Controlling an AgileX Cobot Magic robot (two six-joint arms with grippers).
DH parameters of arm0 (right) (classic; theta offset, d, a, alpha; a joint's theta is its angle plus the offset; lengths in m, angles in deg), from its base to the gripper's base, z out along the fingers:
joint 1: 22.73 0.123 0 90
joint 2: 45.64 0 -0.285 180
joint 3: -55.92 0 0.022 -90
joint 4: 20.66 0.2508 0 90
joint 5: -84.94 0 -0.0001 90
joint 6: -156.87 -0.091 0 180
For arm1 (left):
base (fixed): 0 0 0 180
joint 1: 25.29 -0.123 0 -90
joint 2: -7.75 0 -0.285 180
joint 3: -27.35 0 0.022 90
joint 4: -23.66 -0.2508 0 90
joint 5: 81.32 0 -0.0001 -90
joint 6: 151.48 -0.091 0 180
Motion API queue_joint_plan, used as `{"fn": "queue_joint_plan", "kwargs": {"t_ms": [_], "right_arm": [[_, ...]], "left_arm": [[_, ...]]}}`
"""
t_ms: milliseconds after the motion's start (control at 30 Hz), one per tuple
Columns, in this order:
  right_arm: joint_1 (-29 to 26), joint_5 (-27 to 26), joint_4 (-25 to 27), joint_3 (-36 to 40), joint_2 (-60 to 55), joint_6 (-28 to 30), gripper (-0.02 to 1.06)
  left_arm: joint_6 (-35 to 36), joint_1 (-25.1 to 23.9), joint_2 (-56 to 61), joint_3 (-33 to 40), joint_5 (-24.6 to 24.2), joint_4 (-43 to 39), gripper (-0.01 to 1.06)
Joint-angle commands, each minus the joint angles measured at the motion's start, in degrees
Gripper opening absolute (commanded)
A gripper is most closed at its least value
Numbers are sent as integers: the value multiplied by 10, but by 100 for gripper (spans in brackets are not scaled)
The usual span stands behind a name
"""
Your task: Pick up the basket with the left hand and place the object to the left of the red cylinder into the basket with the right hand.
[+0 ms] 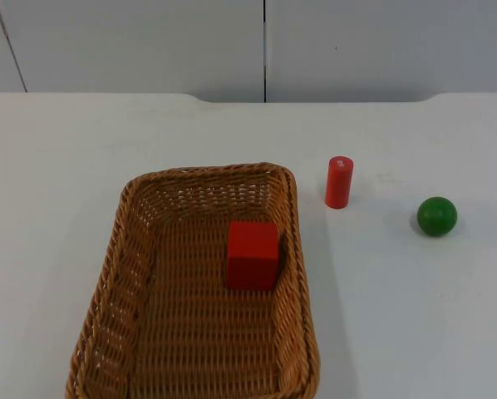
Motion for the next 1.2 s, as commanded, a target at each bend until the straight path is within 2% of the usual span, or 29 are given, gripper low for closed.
{"fn": "queue_joint_plan", "kwargs": {"t_ms": [0,167,267,1067,1167], "right_arm": [[-1,0,3,5,2,-1,92],[-1,0,0,5,2,-1,93],[-1,0,0,5,2,-1,105],[-3,-1,3,5,2,-5,105],[-36,-1,3,5,2,-5,105]], "left_arm": [[3,-1,2,3,7,3,105],[3,-1,2,3,7,3,105],[3,-1,2,3,7,3,105],[3,-1,2,3,7,3,105],[3,-1,2,3,7,3,105]]}}
